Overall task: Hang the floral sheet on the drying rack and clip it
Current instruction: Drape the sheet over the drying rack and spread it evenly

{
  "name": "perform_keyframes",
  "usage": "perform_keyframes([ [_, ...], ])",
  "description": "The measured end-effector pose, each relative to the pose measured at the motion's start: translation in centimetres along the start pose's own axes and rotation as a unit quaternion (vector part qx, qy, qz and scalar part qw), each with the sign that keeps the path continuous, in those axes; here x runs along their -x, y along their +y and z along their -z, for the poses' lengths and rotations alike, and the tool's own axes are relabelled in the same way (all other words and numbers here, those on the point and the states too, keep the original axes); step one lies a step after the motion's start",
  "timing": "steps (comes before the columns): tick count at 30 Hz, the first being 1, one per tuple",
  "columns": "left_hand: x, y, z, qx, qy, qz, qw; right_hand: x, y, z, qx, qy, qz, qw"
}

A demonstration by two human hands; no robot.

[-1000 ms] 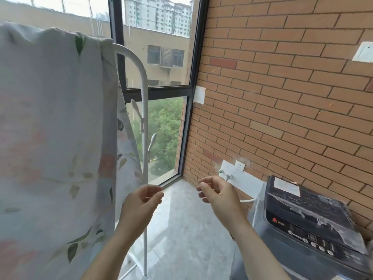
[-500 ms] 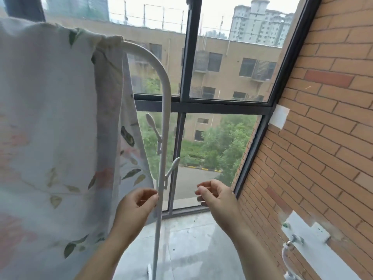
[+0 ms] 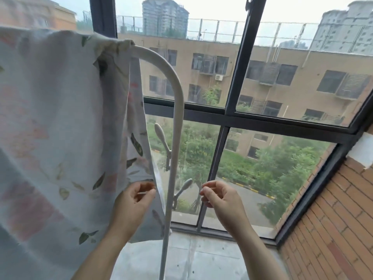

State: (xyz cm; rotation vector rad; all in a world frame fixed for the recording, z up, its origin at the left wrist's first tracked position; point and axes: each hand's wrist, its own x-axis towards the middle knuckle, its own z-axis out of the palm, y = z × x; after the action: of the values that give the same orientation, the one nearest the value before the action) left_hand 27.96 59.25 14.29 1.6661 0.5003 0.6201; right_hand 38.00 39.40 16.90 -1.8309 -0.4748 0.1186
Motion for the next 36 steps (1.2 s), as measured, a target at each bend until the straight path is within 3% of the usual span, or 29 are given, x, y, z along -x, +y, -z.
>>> perform_keyframes([
  [5,-1.0,0.4,-0.6,-0.018,0.039,-0.010,0.999,-3.3,0.9,0.3,-0.012,-0.032,0.015,0.999],
  [12,-0.7,1.2,-1.4,-0.026,0.133,0.019,0.991,-9.6,2.6,-1.0,-0.032,-0.145,0.046,0.988],
  [19,2.7,2.1,-4.9,-0.040,0.323,0.054,0.944,-15.5,3.2,-2.3,-0.055,-0.311,0.097,0.944],
  [25,6.6,2.7,-7.9,-0.061,0.396,0.093,0.912,-17.5,4.4,-2.2,-0.086,-0.391,0.112,0.909],
  [30,9.1,3.7,-8.4,-0.073,0.456,0.095,0.882,-17.1,3.7,-2.7,-0.094,-0.426,0.117,0.892],
  [36,10.0,4.0,-8.6,-0.083,0.451,0.113,0.881,-17.1,3.3,-3.0,-0.087,-0.424,0.127,0.893],
])
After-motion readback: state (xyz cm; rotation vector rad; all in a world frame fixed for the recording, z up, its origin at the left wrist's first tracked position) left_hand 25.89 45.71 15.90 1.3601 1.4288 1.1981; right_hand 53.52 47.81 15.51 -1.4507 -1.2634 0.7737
